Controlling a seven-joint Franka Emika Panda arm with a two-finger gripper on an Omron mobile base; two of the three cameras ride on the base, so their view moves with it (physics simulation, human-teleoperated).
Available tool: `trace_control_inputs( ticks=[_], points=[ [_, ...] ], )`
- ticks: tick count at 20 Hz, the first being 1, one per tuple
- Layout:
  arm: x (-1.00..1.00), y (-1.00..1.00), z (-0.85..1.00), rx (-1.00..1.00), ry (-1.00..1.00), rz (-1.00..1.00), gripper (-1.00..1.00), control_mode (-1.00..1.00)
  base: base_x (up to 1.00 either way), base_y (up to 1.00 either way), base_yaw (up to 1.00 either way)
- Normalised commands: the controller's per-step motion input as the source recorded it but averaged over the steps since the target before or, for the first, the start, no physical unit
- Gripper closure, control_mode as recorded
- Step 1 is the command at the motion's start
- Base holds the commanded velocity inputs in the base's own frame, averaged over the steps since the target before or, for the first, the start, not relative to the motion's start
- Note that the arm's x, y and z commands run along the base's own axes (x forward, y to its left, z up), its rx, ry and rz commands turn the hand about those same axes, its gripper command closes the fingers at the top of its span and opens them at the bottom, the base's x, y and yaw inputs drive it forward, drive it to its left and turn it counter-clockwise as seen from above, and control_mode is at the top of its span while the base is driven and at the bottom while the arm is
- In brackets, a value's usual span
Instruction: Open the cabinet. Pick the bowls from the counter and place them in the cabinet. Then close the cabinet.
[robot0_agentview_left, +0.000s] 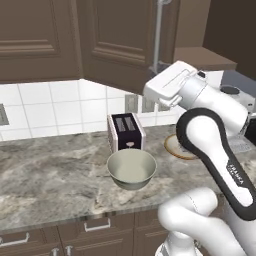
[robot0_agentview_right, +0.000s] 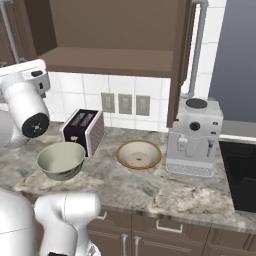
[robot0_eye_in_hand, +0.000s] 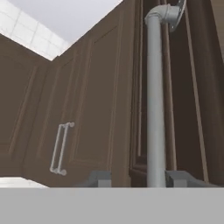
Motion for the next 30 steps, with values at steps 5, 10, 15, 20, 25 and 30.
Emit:
trace_control_inputs(
  ticks=[5, 10, 15, 20, 25, 30],
  points=[
    [-0.98, -1.00, 0.38, 0.11, 0.00, 0.00, 1.00, -1.00, 0.00, 0.00, 0.00],
    [-1.00, -0.63, 0.04, 0.13, 0.00, 0.00, 1.00, -1.00, 0.00, 0.00, 0.00],
    [-1.00, -0.29, 0.13, 0.14, 0.00, 0.00, 1.00, -1.00, 0.00, 0.00, 0.00],
    [-0.16, -0.61, 0.52, 0.04, 0.02, 0.00, 1.00, -1.00, 0.00, 0.00, 0.00],
    [0.09, -0.34, 0.15, 0.01, 0.08, 0.02, 1.00, -1.00, 0.00, 0.00, 0.00],
    [0.29, 0.00, 0.00, 0.00, 0.06, 0.03, -1.00, -1.00, 0.00, 0.00, 0.00]
  ],
)
